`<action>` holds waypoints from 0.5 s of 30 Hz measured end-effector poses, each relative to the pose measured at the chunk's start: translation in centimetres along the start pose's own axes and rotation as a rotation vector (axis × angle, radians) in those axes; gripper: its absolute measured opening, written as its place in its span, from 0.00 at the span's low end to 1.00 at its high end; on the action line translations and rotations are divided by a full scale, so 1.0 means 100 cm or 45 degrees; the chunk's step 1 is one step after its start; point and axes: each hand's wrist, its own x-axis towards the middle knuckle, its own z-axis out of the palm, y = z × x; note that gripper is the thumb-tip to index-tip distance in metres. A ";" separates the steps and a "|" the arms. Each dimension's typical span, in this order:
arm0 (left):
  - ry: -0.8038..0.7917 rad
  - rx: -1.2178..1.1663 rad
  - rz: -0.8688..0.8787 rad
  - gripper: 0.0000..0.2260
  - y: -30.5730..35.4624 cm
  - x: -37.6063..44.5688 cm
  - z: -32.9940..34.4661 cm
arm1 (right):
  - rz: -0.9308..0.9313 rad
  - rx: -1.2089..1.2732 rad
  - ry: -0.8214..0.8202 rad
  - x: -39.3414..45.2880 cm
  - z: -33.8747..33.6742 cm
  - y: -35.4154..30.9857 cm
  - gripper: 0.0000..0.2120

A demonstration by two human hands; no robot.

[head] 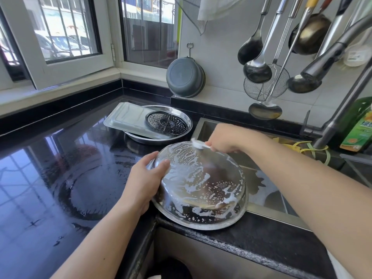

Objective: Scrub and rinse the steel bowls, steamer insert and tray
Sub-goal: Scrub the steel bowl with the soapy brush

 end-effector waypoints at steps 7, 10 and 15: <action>-0.011 -0.003 0.004 0.27 0.001 -0.001 -0.001 | 0.057 0.032 0.096 0.001 0.002 0.004 0.12; -0.014 0.000 -0.006 0.26 0.002 -0.002 0.000 | -0.207 0.090 -0.025 -0.013 0.010 0.001 0.16; -0.010 0.013 -0.018 0.31 0.005 -0.005 0.000 | -0.012 0.147 0.097 -0.011 0.018 0.026 0.18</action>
